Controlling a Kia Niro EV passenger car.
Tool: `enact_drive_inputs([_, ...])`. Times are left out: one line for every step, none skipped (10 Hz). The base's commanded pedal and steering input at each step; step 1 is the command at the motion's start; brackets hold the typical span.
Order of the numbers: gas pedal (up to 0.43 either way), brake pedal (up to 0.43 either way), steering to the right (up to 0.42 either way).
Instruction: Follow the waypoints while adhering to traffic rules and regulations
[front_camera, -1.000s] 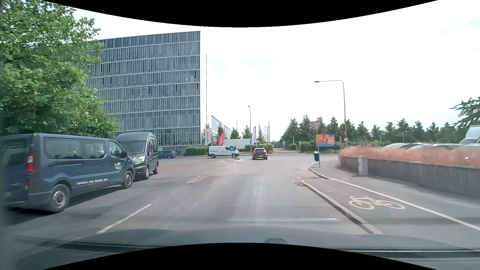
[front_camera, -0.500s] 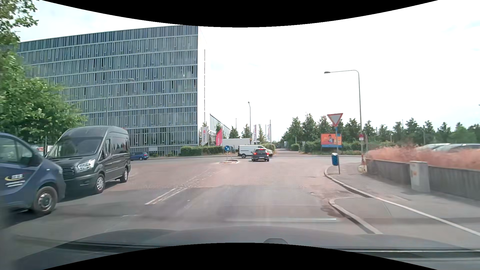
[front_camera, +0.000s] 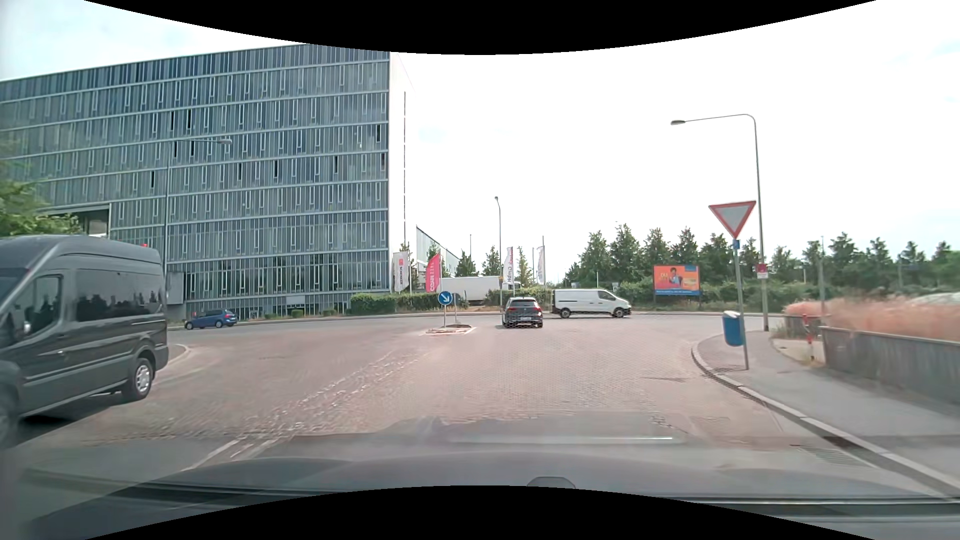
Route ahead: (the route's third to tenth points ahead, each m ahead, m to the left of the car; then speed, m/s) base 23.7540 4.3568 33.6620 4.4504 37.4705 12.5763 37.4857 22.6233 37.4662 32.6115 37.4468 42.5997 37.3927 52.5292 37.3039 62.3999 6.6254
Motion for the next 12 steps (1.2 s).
enact_drive_inputs([0.000,0.165,-0.007])
enact_drive_inputs([0.000,0.165,-0.008])
enact_drive_inputs([0.000,0.159,-0.008])
enact_drive_inputs([0.000,0.165,-0.008])
enact_drive_inputs([0.000,0.165,-0.007])
enact_drive_inputs([0.000,0.165,-0.007])
enact_drive_inputs([0.000,0.171,-0.007])
enact_drive_inputs([0.000,0.171,-0.006])
enact_drive_inputs([0.000,0.171,-0.006])
enact_drive_inputs([0.000,0.171,-0.005])
enact_drive_inputs([0.000,0.171,-0.005])
enact_drive_inputs([0.000,0.171,-0.005])
